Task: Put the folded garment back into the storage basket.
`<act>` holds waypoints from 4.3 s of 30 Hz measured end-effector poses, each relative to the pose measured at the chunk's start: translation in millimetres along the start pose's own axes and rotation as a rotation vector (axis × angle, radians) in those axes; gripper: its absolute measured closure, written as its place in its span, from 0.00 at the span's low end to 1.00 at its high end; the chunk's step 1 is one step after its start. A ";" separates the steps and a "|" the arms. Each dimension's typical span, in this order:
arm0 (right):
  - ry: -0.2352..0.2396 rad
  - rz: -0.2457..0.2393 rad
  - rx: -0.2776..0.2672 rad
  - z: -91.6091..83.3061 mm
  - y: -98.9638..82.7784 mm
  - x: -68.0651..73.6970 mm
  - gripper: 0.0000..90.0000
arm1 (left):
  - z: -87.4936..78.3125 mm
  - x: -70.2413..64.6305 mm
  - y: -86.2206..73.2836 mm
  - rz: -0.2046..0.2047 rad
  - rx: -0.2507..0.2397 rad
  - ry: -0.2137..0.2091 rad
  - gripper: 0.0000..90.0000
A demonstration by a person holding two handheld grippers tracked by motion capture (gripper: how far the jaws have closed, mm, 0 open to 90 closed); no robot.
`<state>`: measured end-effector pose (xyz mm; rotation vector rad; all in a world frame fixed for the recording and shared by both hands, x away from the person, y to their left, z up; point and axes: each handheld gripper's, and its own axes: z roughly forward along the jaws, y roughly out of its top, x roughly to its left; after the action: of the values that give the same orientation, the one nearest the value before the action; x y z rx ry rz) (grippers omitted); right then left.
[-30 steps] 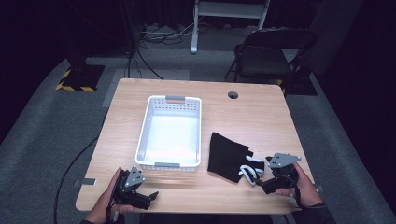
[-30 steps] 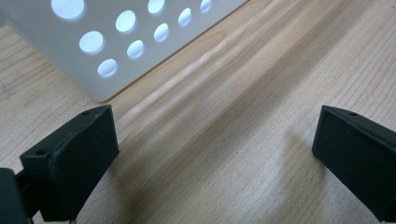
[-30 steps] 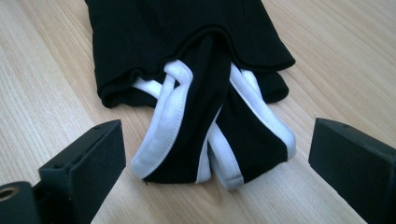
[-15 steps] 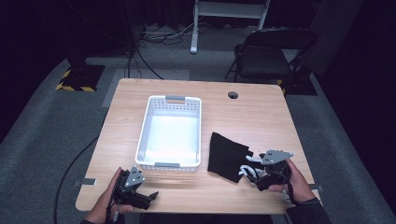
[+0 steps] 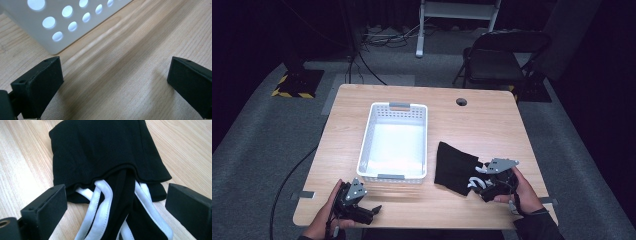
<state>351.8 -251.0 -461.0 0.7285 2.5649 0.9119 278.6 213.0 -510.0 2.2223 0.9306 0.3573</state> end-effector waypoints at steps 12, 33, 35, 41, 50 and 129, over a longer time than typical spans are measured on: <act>0.018 -0.003 0.000 8.9 6.7 0.6 0.05 | 0.0 0.0 0.0 0.000 0.000 0.000 0.00; 0.047 -0.013 0.009 25.9 17.9 4.1 0.05 | 0.0 0.0 0.0 0.000 0.000 0.000 0.00; 0.048 -0.013 0.013 27.8 18.5 3.8 0.06 | 0.0 0.0 0.0 0.000 0.000 -0.001 0.00; 0.052 -0.007 0.023 33.3 18.6 2.2 0.06 | 0.0 0.0 0.0 0.000 0.000 -0.001 0.00; 0.055 0.005 0.031 40.0 18.5 -0.6 0.06 | 0.0 0.0 0.0 0.000 0.000 -0.001 0.00; 0.088 0.122 -0.057 -2.8 12.1 -16.2 0.68 | 0.0 0.1 0.1 0.001 0.001 -0.001 0.00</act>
<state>368.1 -253.4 -448.9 0.8538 2.5819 1.0733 278.7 213.1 -509.9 2.2237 0.9297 0.3563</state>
